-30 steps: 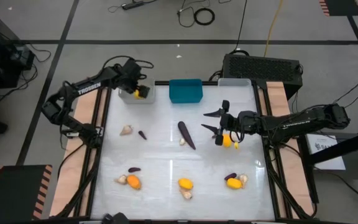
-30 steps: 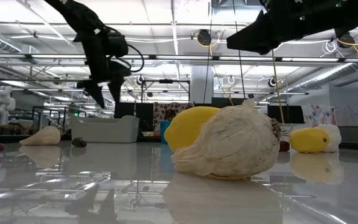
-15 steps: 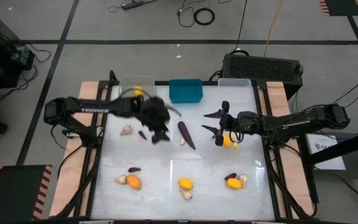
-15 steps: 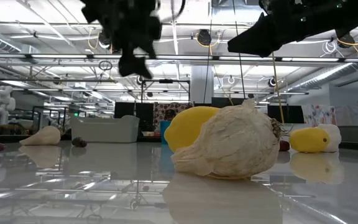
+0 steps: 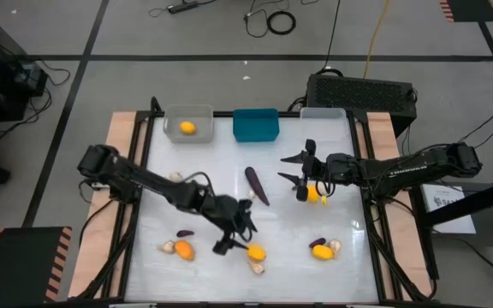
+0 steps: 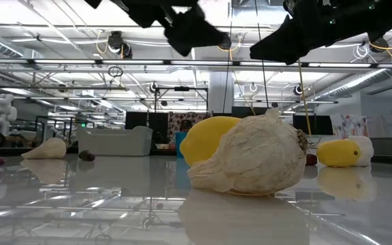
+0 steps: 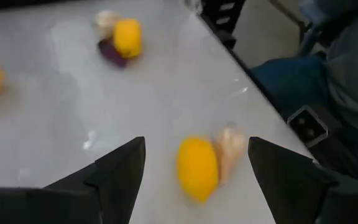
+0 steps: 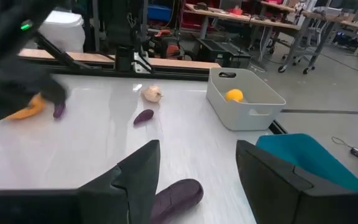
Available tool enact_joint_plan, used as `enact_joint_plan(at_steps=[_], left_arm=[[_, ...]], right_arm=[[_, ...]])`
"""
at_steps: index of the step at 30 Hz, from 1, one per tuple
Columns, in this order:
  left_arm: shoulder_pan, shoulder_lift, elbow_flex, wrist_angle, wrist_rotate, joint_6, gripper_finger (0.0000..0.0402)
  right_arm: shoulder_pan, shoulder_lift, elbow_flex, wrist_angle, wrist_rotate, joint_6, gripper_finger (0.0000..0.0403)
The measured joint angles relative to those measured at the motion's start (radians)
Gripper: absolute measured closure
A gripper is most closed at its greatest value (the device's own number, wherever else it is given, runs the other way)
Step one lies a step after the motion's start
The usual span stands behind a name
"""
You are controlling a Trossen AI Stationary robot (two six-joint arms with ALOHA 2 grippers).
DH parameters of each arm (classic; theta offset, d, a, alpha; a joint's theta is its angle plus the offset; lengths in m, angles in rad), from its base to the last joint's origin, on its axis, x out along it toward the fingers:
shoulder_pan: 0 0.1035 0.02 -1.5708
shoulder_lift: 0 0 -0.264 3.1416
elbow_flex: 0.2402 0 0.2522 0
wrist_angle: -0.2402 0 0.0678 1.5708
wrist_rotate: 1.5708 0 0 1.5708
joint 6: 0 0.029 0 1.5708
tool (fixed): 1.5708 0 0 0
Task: Sort produce into baskets
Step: Put the bottom center lemon into the gray bin
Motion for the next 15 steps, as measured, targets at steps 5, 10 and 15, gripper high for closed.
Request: enact_joint_plan(at_steps=[5, 10, 15], left_arm=[[-0.033, 0.089, 0.000, 0.081, -0.001, -0.001, 0.0109], [-0.046, 0.146, 0.000, 0.093, -0.030, 0.019, 0.0109], [-0.049, 0.178, 0.000, 0.127, -0.037, 0.027, 0.0109]], right_arm=[[0.000, 0.000, 0.000, -0.006, 0.000, 0.000, 0.0200], [0.000, 0.000, 0.000, -0.005, 0.000, 0.001, 0.0200], [0.000, 0.000, 0.000, -0.006, 0.000, 0.001, 0.0200]])
